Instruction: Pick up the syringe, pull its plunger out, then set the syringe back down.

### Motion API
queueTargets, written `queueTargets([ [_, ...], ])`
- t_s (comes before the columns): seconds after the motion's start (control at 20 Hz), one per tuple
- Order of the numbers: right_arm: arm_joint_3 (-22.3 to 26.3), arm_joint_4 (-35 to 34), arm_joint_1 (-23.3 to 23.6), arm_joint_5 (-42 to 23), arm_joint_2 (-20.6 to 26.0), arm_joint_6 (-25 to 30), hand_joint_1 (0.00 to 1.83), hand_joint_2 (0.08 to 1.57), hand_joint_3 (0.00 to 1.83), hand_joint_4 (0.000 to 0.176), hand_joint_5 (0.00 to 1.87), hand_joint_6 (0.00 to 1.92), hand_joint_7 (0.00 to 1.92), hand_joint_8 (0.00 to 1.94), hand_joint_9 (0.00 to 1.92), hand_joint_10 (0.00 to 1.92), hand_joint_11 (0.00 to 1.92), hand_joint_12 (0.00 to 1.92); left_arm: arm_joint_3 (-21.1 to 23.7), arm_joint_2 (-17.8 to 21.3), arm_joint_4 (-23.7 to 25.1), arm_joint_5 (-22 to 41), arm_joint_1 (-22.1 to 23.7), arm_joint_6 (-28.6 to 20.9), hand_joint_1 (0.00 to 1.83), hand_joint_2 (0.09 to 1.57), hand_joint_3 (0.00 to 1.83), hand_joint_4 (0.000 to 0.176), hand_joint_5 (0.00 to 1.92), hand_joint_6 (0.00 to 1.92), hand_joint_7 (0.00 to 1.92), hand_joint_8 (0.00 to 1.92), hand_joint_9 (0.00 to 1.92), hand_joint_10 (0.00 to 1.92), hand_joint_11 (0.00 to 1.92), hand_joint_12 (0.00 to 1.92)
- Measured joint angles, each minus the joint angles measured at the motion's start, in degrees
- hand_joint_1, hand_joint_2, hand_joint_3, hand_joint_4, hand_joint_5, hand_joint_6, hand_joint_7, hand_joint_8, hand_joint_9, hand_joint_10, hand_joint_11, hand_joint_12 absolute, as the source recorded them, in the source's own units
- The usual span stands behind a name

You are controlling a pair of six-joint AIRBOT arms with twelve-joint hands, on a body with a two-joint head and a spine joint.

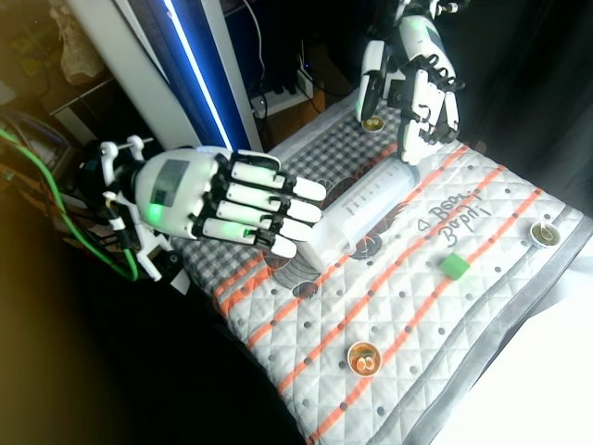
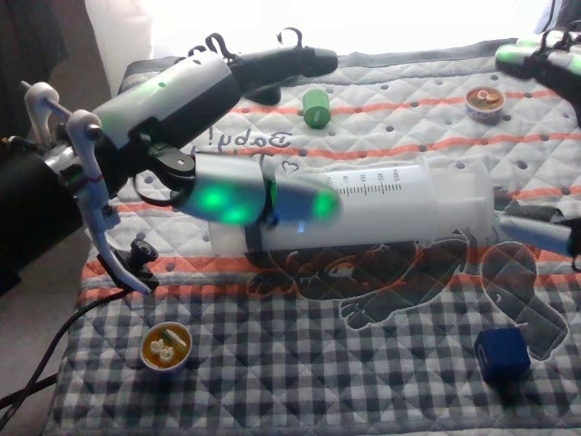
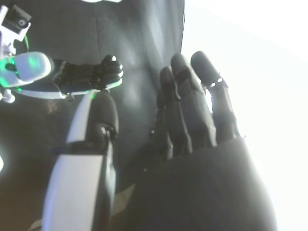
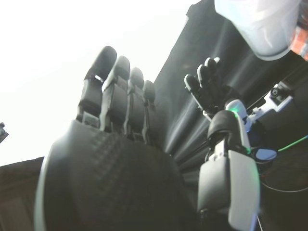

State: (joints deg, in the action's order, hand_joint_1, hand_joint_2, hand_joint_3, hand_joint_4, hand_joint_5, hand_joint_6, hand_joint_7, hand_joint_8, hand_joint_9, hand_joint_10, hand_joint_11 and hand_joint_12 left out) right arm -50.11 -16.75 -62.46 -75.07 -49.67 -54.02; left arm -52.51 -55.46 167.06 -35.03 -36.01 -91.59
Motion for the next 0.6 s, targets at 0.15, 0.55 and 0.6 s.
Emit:
queueTargets([
  [0.15,0.00,-0.07,0.00,-0.04,-0.02,0.04,0.98,0.82,0.01,0.000,0.41,0.01,0.35,0.00,0.26,0.03,0.00,0.78,0.02,0.00,-0.20,-0.33,-0.13,0.02,0.86,0.79,0.01,0.000,0.24,0.01,0.00,0.00,0.00,0.00,0.02,0.02],
  [0.55,0.31,-0.13,-0.31,-0.26,-0.35,0.04,0.99,0.82,0.00,0.000,0.43,0.01,0.37,0.00,0.28,0.01,0.00,0.75,-8.02,-6.21,2.80,12.35,7.39,0.02,0.96,0.80,0.00,0.000,0.33,0.00,0.20,0.01,0.12,0.03,0.00,1.06],
  [0.6,0.31,-0.20,-0.31,-0.31,-0.35,0.04,1.01,0.82,0.00,0.000,0.44,0.01,0.39,0.01,0.31,0.02,0.00,0.79,-8.66,-7.04,3.34,14.47,8.26,0.22,0.96,0.79,0.00,0.000,0.31,0.00,0.21,0.01,0.14,0.04,0.00,1.17],
])
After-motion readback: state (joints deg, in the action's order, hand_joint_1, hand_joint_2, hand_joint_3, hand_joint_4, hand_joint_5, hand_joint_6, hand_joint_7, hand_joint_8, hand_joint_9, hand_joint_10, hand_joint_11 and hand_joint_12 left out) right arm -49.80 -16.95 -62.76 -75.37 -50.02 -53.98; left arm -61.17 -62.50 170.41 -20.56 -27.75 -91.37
